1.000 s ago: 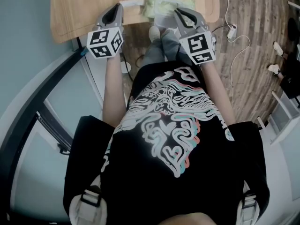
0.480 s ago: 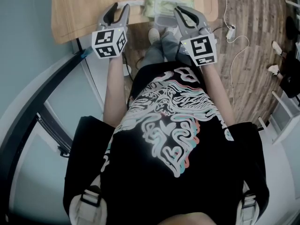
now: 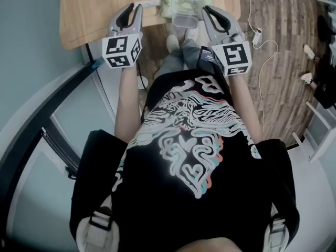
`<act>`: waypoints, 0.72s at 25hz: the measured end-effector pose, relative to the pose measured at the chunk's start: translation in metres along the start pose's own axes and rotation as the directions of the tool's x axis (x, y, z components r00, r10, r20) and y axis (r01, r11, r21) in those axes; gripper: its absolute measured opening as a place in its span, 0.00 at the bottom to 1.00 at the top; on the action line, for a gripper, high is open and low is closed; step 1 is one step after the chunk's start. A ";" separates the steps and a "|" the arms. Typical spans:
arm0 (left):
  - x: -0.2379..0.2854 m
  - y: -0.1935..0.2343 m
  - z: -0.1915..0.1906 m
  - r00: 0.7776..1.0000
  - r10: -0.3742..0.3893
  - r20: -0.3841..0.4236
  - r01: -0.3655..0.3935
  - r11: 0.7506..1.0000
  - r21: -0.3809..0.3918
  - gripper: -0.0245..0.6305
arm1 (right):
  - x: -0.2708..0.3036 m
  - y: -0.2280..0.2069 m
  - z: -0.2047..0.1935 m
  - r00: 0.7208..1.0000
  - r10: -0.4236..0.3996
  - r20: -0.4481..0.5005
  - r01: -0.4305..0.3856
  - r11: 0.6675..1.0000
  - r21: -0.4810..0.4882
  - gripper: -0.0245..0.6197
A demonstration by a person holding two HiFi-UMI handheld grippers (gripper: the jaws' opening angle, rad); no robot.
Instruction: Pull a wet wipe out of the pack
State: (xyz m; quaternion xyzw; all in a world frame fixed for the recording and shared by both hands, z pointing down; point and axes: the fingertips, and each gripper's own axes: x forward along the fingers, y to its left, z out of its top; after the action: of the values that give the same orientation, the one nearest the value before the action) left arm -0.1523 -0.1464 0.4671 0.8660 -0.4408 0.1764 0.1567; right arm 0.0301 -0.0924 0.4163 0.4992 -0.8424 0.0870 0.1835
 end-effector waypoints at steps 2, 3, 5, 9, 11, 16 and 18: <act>-0.008 -0.006 0.009 0.999 -0.002 0.035 0.002 1.000 -0.001 0.02 | -0.010 -0.003 0.004 1.000 -0.015 0.015 0.014 1.000 0.005 0.06; -0.012 -0.008 0.014 0.999 0.001 0.053 -0.001 1.000 -0.005 0.02 | -0.015 -0.005 0.007 1.000 -0.020 0.023 0.020 1.000 0.009 0.06; -0.019 -0.014 0.023 0.997 0.004 0.074 -0.005 1.000 0.004 0.02 | -0.024 -0.012 0.010 0.999 -0.035 0.042 0.034 0.999 0.017 0.06; -0.033 -0.034 0.031 0.997 -0.001 0.077 -0.004 0.997 0.075 0.02 | -0.043 -0.020 0.014 0.996 -0.059 0.072 0.058 0.998 0.019 0.06; -0.040 -0.045 0.031 0.997 0.009 0.074 -0.015 0.996 0.086 0.02 | -0.054 -0.020 0.015 0.995 -0.059 0.082 0.058 0.998 0.020 0.06; -0.067 -0.085 0.037 0.993 -0.001 0.116 -0.008 0.997 0.072 0.02 | -0.085 -0.005 0.019 0.992 -0.030 0.121 0.030 1.000 0.006 0.06; -0.080 -0.103 0.040 0.992 -0.001 0.127 -0.008 0.997 0.074 0.02 | -0.101 0.000 0.020 0.991 -0.036 0.132 0.036 0.999 0.002 0.06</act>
State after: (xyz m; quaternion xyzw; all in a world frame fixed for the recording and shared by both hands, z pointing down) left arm -0.1053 -0.0493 0.3846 0.8799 -0.4446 0.1378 0.0958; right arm 0.0695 -0.0173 0.3583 0.5188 -0.8436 0.0505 0.1288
